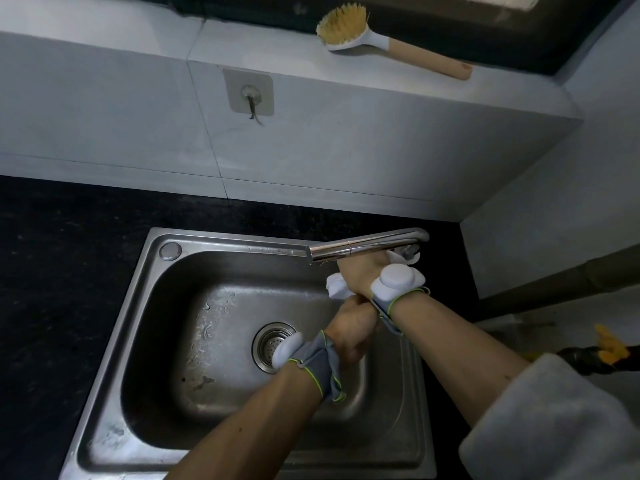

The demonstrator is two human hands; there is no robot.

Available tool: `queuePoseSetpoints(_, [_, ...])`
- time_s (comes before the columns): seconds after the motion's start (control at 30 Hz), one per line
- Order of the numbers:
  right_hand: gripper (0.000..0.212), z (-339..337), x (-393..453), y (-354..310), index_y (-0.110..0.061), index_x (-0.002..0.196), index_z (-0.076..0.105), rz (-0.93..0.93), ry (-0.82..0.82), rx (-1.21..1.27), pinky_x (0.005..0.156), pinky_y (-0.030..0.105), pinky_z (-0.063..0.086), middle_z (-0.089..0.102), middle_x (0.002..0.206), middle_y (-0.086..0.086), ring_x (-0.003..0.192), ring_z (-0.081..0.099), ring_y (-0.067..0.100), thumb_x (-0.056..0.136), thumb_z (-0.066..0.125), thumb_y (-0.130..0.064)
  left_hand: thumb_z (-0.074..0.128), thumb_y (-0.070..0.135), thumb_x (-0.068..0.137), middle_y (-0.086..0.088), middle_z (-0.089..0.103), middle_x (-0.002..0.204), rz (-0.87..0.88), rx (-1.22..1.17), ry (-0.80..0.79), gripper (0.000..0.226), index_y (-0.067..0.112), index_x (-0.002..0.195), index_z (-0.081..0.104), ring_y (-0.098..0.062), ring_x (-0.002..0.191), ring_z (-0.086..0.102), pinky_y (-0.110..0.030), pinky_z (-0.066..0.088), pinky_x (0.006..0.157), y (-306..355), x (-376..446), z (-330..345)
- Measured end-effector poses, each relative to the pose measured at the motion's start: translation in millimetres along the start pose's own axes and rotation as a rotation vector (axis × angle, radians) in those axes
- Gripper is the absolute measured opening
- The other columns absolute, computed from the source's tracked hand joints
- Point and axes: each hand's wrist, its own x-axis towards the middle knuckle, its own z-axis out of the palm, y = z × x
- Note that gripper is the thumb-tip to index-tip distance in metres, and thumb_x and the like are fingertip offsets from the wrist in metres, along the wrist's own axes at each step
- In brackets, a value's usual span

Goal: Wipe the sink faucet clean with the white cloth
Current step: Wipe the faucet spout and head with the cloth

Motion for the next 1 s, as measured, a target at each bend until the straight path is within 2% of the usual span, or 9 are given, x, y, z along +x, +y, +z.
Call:
queuePoseSetpoints(0.07, [0.024, -2.9, -1.0, -2.1, -0.018, 0.069, 0.045, 0.033, -0.061, -0.013, 0.067, 0.051, 0.054, 0.064, 0.084, 0.01, 0.076, 0.06, 0.039, 0.091, 0.037, -0.023, 0.058, 0.005, 0.089, -0.01, 0.071, 0.101, 0.004, 0.021, -0.012, 0.021, 0.016, 0.104, 0.068, -0.025, 0.092, 0.066, -0.046, 0.051, 0.099, -1.7, 2.1, -1.6])
queuePoseSetpoints(0.17, [0.02, -49.8, -43.8, -14.2, -0.021, 0.075, 0.05, -0.058, -0.073, 0.015, 0.083, 0.048, 0.052, 0.057, 0.089, 0.0, 0.087, 0.056, 0.028, 0.087, 0.043, -0.035, 0.059, 0.011, 0.072, -0.018, 0.067, 0.102, -0.024, 0.008, 0.021, 0.027, 0.014, 0.097, 0.067, -0.031, 0.097, 0.058, -0.046, 0.049, 0.094, 4.0, -2.3, 2.6])
queuePoseSetpoints(0.23, [0.023, -67.0, -58.6, -16.1, -0.021, 0.074, 0.048, -0.082, -0.145, 0.09, 0.088, 0.043, 0.048, 0.052, 0.089, 0.001, 0.089, 0.053, 0.026, 0.081, 0.042, -0.042, 0.058, 0.004, 0.078, -0.014, 0.067, 0.099, -0.017, 0.007, 0.018, 0.021, 0.015, 0.095, 0.064, -0.029, 0.094, 0.059, -0.042, 0.05, 0.091, 4.3, -4.4, 5.4])
queuePoseSetpoints(0.37, [0.009, -77.3, -73.6, -14.8, -0.016, 0.085, 0.05, -0.099, -0.071, 0.056, 0.076, 0.034, 0.046, 0.058, 0.093, 0.007, 0.089, 0.056, 0.028, 0.09, 0.048, -0.023, 0.042, -0.007, 0.096, -0.009, 0.066, 0.106, -0.021, 0.07, 0.02, 0.028, 0.011, 0.105, 0.06, -0.014, 0.084, 0.063, -0.02, 0.057, 0.072, 2.9, -6.9, 5.4])
queuePoseSetpoints(0.47, [0.011, -72.2, -85.3, -6.3, -0.015, 0.091, 0.058, 0.001, 0.0, 0.206, 0.082, 0.034, 0.048, 0.067, 0.107, 0.012, 0.1, 0.061, 0.032, 0.086, 0.052, -0.022, 0.046, -0.004, 0.093, -0.018, 0.064, 0.124, -0.01, 0.156, 0.035, 0.032, 0.005, 0.121, 0.059, -0.022, 0.103, 0.062, -0.028, 0.058, 0.081, 5.8, -1.5, 0.3])
queuePoseSetpoints(0.6, [0.031, -53.8, -103.9, 5.5, -0.01, 0.114, 0.064, 0.236, 0.192, 0.536, 0.088, 0.034, 0.048, 0.065, 0.12, 0.017, 0.112, 0.059, 0.036, 0.088, 0.051, -0.022, 0.056, 0.026, 0.079, -0.015, 0.069, 0.117, 0.097, 0.58, 0.09, 0.045, 0.015, 0.122, 0.056, -0.034, 0.109, 0.066, -0.048, 0.055, 0.094, 14.9, 3.1, -2.0])
queuePoseSetpoints(0.73, [0.03, -34.4, -125.3, 10.8, -0.009, 0.117, 0.063, 0.464, 0.397, 0.978, 0.083, 0.032, 0.046, 0.067, 0.113, 0.017, 0.106, 0.061, 0.035, 0.094, 0.05, -0.023, 0.059, 0.037, 0.089, -0.012, 0.07, 0.118, 0.236, 0.856, 0.16, 0.038, 0.018, 0.122, 0.058, -0.03, 0.111, 0.065, -0.042, 0.053, 0.096, 26.4, 0.7, 1.6])
queuePoseSetpoints(0.87, [0.038, -1.8, -130.5, 14.2, -0.001, 0.116, 0.064, 0.958, 0.502, 1.574, 0.09, 0.042, 0.052, 0.067, 0.115, 0.014, 0.104, 0.064, 0.033, 0.089, 0.055, -0.026, 0.055, 0.042, 0.093, -0.009, 0.071, 0.115, 0.384, 1.146, 0.217, 0.036, 0.019, 0.12, 0.063, -0.03, 0.11, 0.064, -0.037, 0.05, 0.094, 29.2, 2.8, 3.5])
queuePoseSetpoints(1.0, [0.038, 8.1, -127.1, 23.0, 0.008, 0.123, 0.057, 1.184, 0.591, 1.76, 0.09, 0.043, 0.048, 0.061, 0.124, 0.028, 0.113, 0.058, 0.043, 0.095, 0.049, -0.017, 0.052, 0.044, 0.095, -0.008, 0.071, 0.112, 0.465, 1.281, 0.233, 0.035, 0.019, 0.117, 0.063, -0.031, 0.109, 0.064, -0.038, 0.049, 0.091, 28.1, 5.5, 2.5])
